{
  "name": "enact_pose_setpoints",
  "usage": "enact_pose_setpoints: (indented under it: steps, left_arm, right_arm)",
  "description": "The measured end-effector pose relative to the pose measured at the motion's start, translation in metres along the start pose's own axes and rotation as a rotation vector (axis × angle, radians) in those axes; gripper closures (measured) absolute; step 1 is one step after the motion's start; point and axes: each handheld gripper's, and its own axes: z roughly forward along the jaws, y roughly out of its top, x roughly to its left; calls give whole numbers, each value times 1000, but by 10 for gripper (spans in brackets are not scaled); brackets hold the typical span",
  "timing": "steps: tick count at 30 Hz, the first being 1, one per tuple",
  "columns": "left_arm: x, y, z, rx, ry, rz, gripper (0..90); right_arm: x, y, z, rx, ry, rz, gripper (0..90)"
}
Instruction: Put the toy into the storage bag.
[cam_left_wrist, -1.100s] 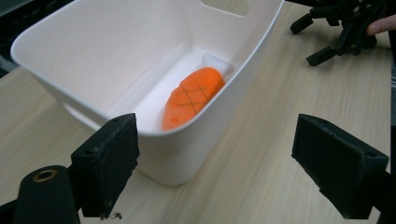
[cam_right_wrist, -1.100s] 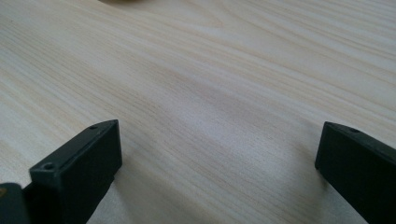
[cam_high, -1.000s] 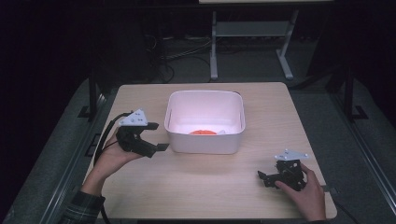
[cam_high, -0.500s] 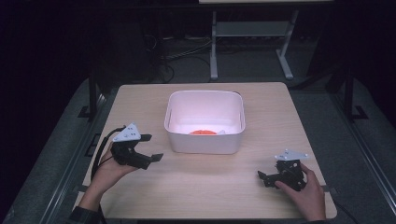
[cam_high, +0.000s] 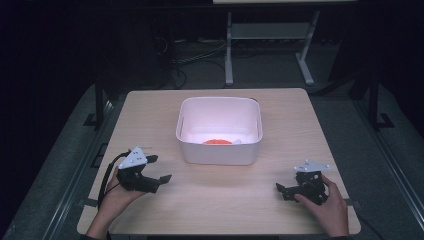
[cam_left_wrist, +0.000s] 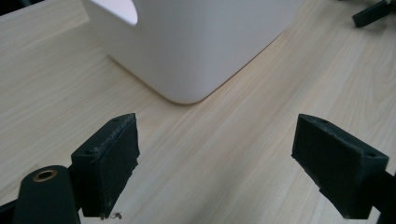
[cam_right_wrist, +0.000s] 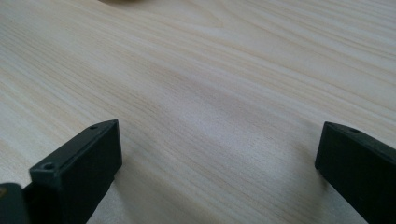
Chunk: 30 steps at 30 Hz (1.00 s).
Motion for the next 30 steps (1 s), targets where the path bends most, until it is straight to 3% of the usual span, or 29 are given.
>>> enact_pose_setpoints:
  steps: [10, 16, 17, 20, 24, 30]
  left_arm:
    - [-3, -28, 0, 31, 49, -44, 141]
    - [-5, -48, 4, 91, 93, -67, 141]
    - [-4, -55, 6, 123, 106, -80, 141]
    - [-3, -63, 8, 142, 122, -106, 141]
    - [-2, -69, 11, 160, 140, -116, 141]
    - [-1, -72, 11, 143, 155, -120, 133]
  right_arm:
    - [0, 0, 0, 0, 0, 0, 0]
    - [0, 0, 0, 0, 0, 0, 0]
    - [0, 0, 0, 0, 0, 0, 0]
    - [0, 0, 0, 0, 0, 0, 0]
    - [0, 0, 0, 0, 0, 0, 0]
    - [0, 0, 0, 0, 0, -1, 0]
